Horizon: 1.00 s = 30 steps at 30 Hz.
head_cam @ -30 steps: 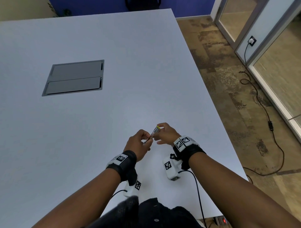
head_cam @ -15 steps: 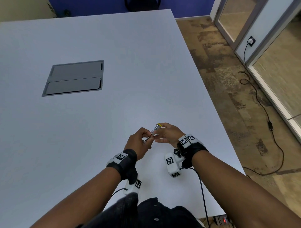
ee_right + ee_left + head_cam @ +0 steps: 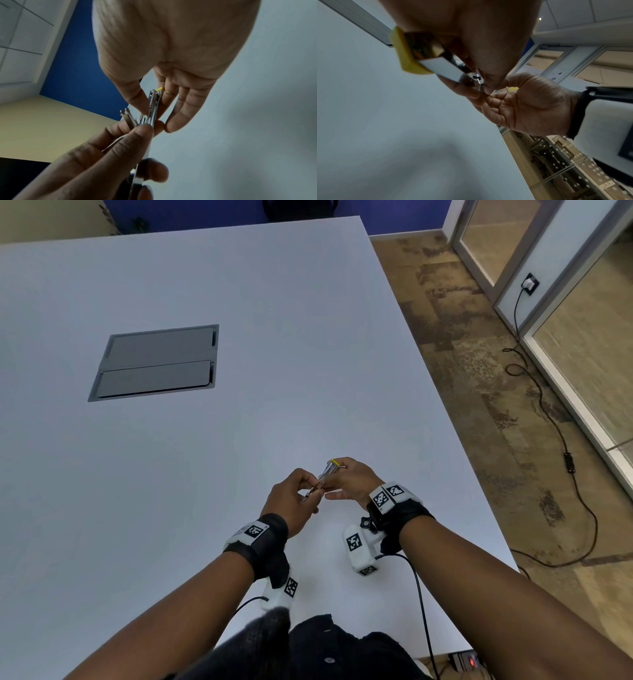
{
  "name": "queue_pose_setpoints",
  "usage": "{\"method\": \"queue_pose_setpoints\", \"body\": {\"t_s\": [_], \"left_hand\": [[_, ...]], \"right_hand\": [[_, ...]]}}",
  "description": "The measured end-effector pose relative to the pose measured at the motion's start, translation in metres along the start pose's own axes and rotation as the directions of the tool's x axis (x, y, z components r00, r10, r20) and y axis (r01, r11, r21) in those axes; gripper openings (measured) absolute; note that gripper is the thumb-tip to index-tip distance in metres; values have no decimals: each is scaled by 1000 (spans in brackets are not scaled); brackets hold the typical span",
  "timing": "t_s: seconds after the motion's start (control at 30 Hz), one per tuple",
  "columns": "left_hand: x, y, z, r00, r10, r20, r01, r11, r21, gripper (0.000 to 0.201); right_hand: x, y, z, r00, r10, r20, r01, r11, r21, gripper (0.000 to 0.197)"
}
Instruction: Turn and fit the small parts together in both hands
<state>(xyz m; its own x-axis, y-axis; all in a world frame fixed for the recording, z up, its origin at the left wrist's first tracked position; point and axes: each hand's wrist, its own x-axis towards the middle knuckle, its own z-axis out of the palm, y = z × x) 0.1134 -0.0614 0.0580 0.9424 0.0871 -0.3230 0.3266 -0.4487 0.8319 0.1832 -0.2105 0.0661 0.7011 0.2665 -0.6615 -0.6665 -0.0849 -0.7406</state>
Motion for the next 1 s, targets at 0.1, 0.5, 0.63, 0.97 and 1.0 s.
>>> {"method": "queue_pose_setpoints", "body": {"t_s": [0.1, 0.5, 0.63, 0.97, 1.0], "left_hand": [[0, 0, 0, 1000, 0, 0, 0, 1000, -12, 10], [0, -3, -2, 998, -44, 40, 51, 985, -165, 12], [2, -3, -4, 995, -101, -4, 99, 978, -182, 18], [8, -11, -8, 959, -272, 82, 280, 953, -113, 27], [7, -13, -8, 959, -267, 91, 276, 956, -100, 28]], "right_hand": [[2, 0, 1, 1000, 7, -27, -7, 1000, 7, 28], [0, 2, -4, 999, 0, -38, 3, 998, 70, 18], [-2, 1, -4, 999, -19, -29, 20, 1000, 15, 21], [0, 0, 1, 986, -151, -66, 134, 968, -212, 12], [1, 1, 1, 983, -169, -74, 149, 963, -225, 11]]}}
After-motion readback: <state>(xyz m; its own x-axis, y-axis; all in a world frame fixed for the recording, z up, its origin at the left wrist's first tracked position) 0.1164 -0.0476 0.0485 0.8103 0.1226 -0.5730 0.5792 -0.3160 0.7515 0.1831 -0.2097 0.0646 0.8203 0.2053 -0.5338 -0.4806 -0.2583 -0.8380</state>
